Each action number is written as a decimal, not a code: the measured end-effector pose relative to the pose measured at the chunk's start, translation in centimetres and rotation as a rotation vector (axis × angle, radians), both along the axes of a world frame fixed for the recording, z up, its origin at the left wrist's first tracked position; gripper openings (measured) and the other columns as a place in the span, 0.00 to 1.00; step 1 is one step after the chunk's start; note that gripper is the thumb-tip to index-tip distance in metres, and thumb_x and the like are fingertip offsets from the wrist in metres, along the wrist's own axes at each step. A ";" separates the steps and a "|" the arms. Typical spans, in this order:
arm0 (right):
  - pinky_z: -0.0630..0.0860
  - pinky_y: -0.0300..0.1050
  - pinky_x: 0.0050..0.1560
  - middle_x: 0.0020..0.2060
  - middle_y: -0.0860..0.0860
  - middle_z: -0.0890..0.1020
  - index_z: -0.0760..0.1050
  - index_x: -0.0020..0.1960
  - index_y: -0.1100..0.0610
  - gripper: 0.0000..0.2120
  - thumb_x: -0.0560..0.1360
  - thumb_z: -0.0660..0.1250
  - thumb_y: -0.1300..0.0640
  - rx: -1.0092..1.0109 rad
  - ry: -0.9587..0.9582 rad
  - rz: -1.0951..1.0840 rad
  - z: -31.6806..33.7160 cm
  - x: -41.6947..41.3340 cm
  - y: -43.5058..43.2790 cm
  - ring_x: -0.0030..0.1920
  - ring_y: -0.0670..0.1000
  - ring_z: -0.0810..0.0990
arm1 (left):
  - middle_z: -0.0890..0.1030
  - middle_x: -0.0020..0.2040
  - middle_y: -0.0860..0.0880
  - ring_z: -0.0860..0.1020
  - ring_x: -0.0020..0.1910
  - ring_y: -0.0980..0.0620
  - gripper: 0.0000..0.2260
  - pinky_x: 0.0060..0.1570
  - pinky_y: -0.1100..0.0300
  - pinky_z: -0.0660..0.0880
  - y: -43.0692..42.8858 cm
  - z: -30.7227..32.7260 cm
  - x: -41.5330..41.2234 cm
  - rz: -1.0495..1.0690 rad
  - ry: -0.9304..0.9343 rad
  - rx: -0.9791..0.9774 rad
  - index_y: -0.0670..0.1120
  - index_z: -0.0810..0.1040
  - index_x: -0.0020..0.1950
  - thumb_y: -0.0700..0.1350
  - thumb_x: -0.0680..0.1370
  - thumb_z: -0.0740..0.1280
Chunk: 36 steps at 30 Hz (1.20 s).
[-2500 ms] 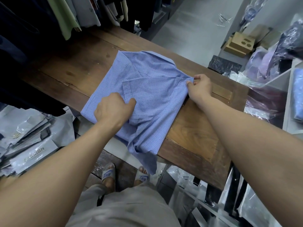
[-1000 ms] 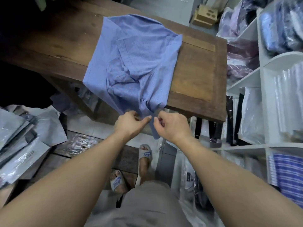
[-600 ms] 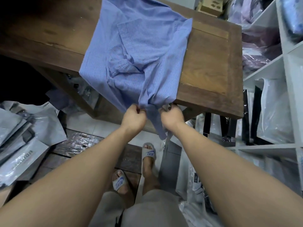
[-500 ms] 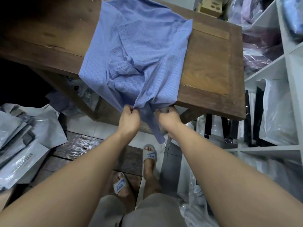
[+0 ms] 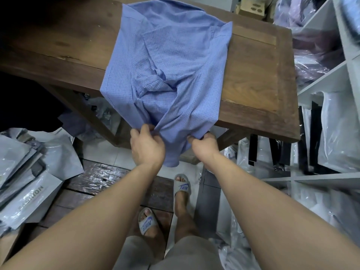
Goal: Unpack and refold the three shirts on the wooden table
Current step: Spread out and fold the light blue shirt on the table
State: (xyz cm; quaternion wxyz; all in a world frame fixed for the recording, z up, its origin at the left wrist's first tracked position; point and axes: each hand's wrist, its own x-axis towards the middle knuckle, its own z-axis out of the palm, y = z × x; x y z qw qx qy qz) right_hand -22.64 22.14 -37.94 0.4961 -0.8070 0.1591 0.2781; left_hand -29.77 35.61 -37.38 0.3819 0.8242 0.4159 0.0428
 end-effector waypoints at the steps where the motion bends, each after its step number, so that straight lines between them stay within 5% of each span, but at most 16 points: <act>1: 0.66 0.40 0.31 0.29 0.48 0.73 0.71 0.40 0.54 0.10 0.79 0.67 0.60 -0.003 0.023 0.023 -0.2 -0.2 -0.1 0.30 0.48 0.71 | 0.71 0.61 0.41 0.74 0.57 0.36 0.13 0.53 0.51 0.72 0.0 -0.2 0.1 0.000 -0.001 -0.063 0.46 0.76 0.63 0.42 0.79 0.63; 7: 0.70 0.42 0.38 0.32 0.47 0.78 0.77 0.45 0.56 0.04 0.77 0.70 0.59 -0.051 -0.003 0.048 -1.8 -0.9 -0.3 0.35 0.50 0.76 | 0.77 0.60 0.41 0.67 0.46 0.51 0.12 0.47 0.60 0.65 0.3 -1.6 0.9 -0.094 -0.001 -0.136 0.49 0.77 0.62 0.50 0.79 0.66; 10: 0.71 0.44 0.43 0.35 0.48 0.79 0.77 0.46 0.56 0.05 0.78 0.71 0.56 -0.102 -0.082 0.056 -2.2 -1.3 -0.9 0.40 0.53 0.77 | 0.78 0.57 0.39 0.69 0.44 0.47 0.08 0.44 0.59 0.64 0.8 -1.8 1.0 -0.038 -0.031 -0.044 0.46 0.80 0.53 0.47 0.81 0.64; 15: 0.77 0.48 0.45 0.44 0.58 0.83 0.79 0.48 0.59 0.07 0.80 0.68 0.54 -0.317 -0.230 0.161 -2.2 -1.6 -1.6 0.45 0.60 0.81 | 0.75 0.61 0.42 0.76 0.54 0.40 0.10 0.47 0.57 0.65 0.7 -0.2 0.6 0.055 -0.032 0.027 0.44 0.80 0.60 0.44 0.82 0.63; 19: 0.80 0.53 0.49 0.45 0.58 0.83 0.77 0.52 0.59 0.05 0.78 0.66 0.59 -0.356 -0.294 0.134 -2.2 -1.5 -1.9 0.48 0.61 0.82 | 0.80 0.48 0.43 0.76 0.51 0.38 0.05 0.47 0.51 0.73 0.3 -0.5 0.0 -0.130 -0.017 0.001 0.47 0.77 0.48 0.47 0.76 0.65; 21: 0.80 0.54 0.49 0.48 0.56 0.83 0.74 0.56 0.57 0.11 0.75 0.68 0.57 -0.312 -0.311 0.079 -2.2 -1.5 -1.8 0.48 0.60 0.82 | 0.79 0.42 0.44 0.74 0.48 0.39 0.06 0.45 0.51 0.72 0.1 -0.4 -0.2 -0.212 0.021 -0.054 0.49 0.71 0.42 0.50 0.72 0.65; 24: 0.79 0.52 0.54 0.58 0.55 0.76 0.69 0.64 0.55 0.24 0.71 0.73 0.53 -0.291 -0.238 -0.011 -2.5 -1.4 -1.5 0.54 0.58 0.79 | 0.82 0.44 0.46 0.79 0.45 0.45 0.08 0.42 0.51 0.76 0.0 -0.2 -0.3 -0.280 0.021 -0.231 0.45 0.76 0.49 0.47 0.73 0.68; 27: 0.75 0.46 0.50 0.51 0.51 0.78 0.67 0.59 0.53 0.21 0.71 0.72 0.60 -0.125 -0.102 -0.095 -3.1 -1.3 -1.1 0.52 0.55 0.80 | 0.81 0.47 0.52 0.79 0.47 0.53 0.11 0.44 0.56 0.77 -0.2 0.2 0.2 -0.333 0.035 -0.481 0.47 0.76 0.56 0.43 0.74 0.68; 31: 0.79 0.48 0.54 0.51 0.48 0.81 0.70 0.58 0.50 0.18 0.72 0.68 0.65 0.035 -0.011 -0.035 -3.7 -1.5 -1.1 0.54 0.51 0.81 | 0.71 0.36 0.49 0.69 0.37 0.51 0.06 0.38 0.56 0.66 -1.1 0.9 1.4 -0.298 0.198 -0.665 0.45 0.71 0.38 0.43 0.70 0.67; 34: 0.76 0.38 0.42 0.49 0.44 0.80 0.71 0.64 0.50 0.20 0.75 0.68 0.64 0.102 -0.028 -0.051 -3.5 -1.6 -1.2 0.49 0.45 0.80 | 0.68 0.34 0.47 0.67 0.34 0.51 0.07 0.37 0.56 0.65 -1.7 1.3 2.2 -0.176 0.171 -0.809 0.47 0.67 0.34 0.45 0.62 0.65; 36: 0.74 0.36 0.41 0.49 0.45 0.82 0.75 0.62 0.50 0.17 0.76 0.69 0.63 0.143 -0.039 -0.085 -3.3 -1.8 -1.1 0.48 0.46 0.80 | 0.67 0.31 0.48 0.67 0.31 0.52 0.08 0.35 0.57 0.65 -1.9 1.2 2.5 -0.085 0.114 -0.909 0.47 0.66 0.32 0.42 0.68 0.64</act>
